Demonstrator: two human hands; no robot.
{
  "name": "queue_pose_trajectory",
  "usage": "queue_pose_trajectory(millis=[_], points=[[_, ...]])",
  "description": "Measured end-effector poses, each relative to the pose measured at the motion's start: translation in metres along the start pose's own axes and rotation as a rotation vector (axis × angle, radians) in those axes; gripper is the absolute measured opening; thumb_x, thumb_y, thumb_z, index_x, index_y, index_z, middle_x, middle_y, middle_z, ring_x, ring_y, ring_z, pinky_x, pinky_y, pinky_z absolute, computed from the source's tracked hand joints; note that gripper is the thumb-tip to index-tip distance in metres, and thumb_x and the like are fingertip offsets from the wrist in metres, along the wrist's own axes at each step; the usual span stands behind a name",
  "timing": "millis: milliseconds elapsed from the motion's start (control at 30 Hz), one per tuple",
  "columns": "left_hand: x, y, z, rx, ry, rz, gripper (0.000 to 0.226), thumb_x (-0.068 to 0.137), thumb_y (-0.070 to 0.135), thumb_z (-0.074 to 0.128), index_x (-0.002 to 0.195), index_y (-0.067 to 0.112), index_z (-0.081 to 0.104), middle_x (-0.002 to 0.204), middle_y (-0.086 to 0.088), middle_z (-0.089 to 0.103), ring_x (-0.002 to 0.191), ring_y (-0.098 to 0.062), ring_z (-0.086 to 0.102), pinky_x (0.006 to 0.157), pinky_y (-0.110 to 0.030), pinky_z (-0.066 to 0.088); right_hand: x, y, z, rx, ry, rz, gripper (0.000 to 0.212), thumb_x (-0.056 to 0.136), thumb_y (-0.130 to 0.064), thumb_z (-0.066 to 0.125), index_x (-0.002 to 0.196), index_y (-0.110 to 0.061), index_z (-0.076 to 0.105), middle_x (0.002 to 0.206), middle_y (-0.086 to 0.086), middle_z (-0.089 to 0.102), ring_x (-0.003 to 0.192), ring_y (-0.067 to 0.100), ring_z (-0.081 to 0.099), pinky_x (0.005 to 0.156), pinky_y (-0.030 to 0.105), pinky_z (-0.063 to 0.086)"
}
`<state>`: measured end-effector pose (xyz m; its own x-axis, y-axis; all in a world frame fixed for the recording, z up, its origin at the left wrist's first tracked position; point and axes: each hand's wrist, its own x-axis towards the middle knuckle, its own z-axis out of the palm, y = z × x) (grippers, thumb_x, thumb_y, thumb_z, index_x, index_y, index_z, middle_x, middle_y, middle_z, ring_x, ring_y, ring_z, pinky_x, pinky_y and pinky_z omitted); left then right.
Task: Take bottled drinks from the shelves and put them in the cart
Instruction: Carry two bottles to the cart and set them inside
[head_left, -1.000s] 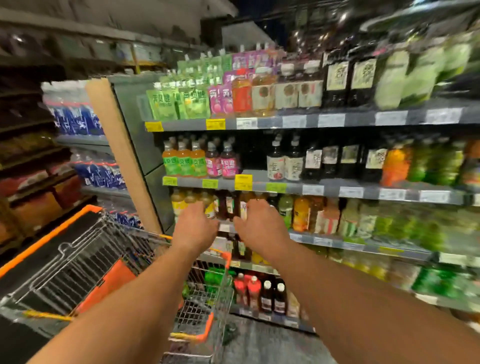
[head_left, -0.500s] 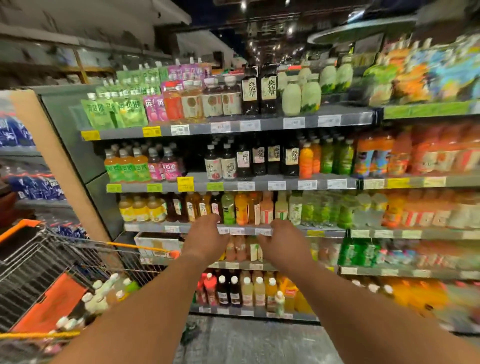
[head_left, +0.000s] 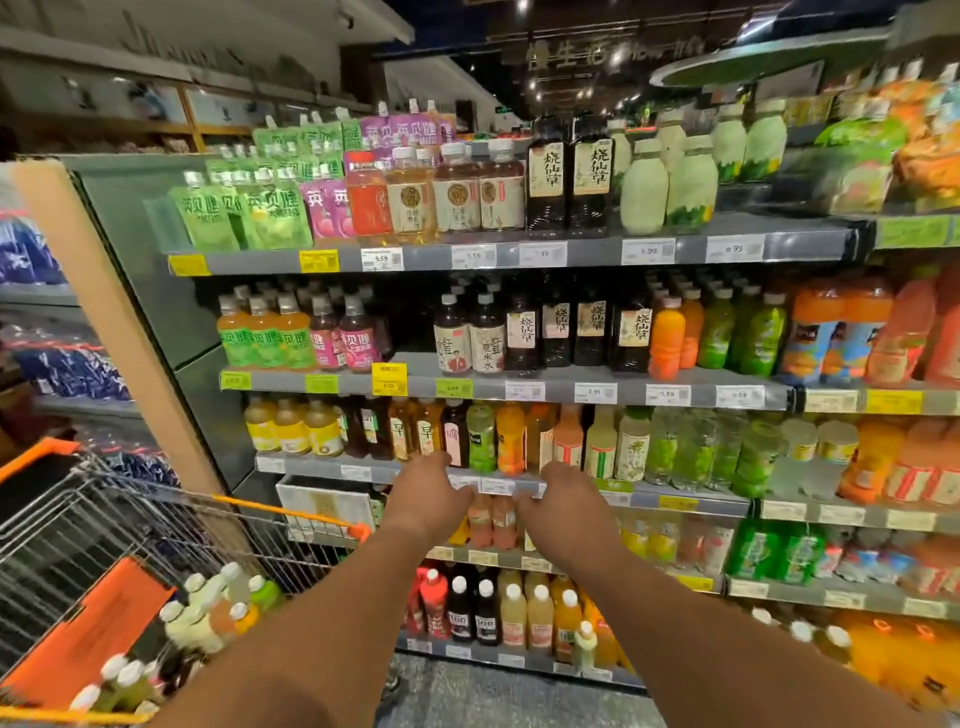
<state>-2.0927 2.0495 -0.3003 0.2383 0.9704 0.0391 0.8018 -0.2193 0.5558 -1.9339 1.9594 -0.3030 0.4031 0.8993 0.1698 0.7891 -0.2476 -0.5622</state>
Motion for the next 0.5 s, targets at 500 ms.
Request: queue_pose_trajectory(millis=[500], points=[[0.228, -0.06, 0.066, 0.073, -0.207, -0.003, 0.063, 0.088, 0.05, 0.063, 0.141, 0.018, 0.051, 0.14, -0.007, 0.052, 0.126, -0.029, 0.052, 0.105, -0.038, 0.043, 0.184, 0.011, 0.129, -0.014, -0.073, 0.261, 0.036, 0.09, -0.045, 0.051, 0.115, -0.019, 0.054, 0.109, 0.003, 0.06, 0.098, 0.022, 0.059, 0.08, 0.031, 0.049]])
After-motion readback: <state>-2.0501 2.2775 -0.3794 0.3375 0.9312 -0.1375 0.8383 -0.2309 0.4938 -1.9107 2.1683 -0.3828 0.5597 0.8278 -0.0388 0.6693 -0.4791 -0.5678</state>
